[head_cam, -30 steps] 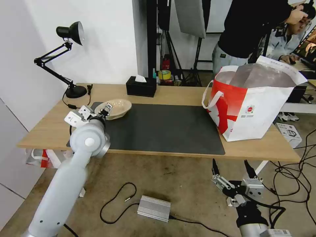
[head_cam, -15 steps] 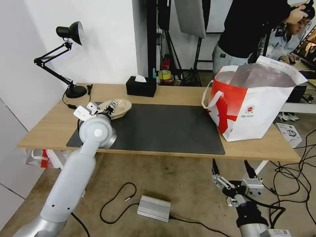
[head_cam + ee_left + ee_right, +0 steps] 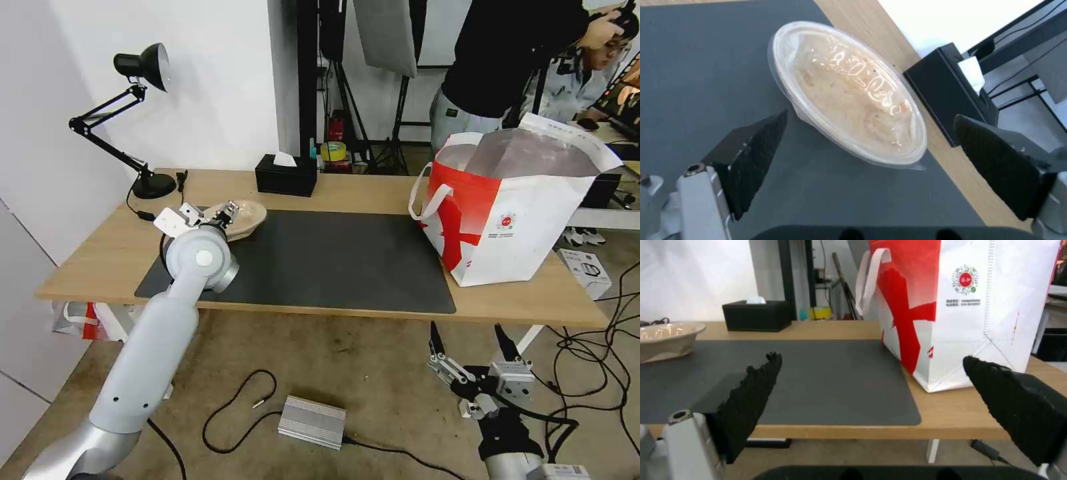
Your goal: Pick up the trash from the table and place it into the takeout bag.
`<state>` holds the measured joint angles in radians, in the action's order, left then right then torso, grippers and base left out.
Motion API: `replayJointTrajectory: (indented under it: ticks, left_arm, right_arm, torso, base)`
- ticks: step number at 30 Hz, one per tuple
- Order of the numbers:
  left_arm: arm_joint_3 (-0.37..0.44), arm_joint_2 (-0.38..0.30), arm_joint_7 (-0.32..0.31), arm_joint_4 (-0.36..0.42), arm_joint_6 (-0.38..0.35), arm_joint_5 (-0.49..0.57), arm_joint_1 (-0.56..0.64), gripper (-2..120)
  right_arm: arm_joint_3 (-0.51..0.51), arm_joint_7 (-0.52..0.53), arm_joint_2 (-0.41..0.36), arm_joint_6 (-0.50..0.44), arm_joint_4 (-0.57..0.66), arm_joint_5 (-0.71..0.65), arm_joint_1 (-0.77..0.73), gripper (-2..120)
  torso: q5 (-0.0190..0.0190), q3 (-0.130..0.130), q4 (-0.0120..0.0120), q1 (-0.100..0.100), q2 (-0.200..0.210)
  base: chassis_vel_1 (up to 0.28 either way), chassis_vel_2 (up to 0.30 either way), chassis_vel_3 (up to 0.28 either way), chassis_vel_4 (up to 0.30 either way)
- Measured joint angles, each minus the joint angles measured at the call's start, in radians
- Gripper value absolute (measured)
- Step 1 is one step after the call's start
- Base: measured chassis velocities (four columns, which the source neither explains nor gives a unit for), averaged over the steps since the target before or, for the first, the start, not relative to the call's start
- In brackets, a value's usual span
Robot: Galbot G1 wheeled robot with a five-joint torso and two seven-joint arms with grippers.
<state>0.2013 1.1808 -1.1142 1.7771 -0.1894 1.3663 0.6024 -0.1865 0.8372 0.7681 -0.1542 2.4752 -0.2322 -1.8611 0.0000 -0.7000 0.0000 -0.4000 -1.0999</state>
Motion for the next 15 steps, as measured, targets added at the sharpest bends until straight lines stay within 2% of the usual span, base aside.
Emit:
replayJointTrajectory:
  ticks: [15]
  left_arm:
    - [0.006, 0.026, -0.016, -0.046, 0.000, 0.004, -0.034, 100]
  right_arm:
    - [0.000, 0.000, 0.000, 0.000, 0.000, 0.000, 0.000, 100]
  torso:
    - [0.0001, 0.000, -0.0001, 0.000, 0.000]
  base:
    - [0.000, 0.000, 0.000, 0.000]
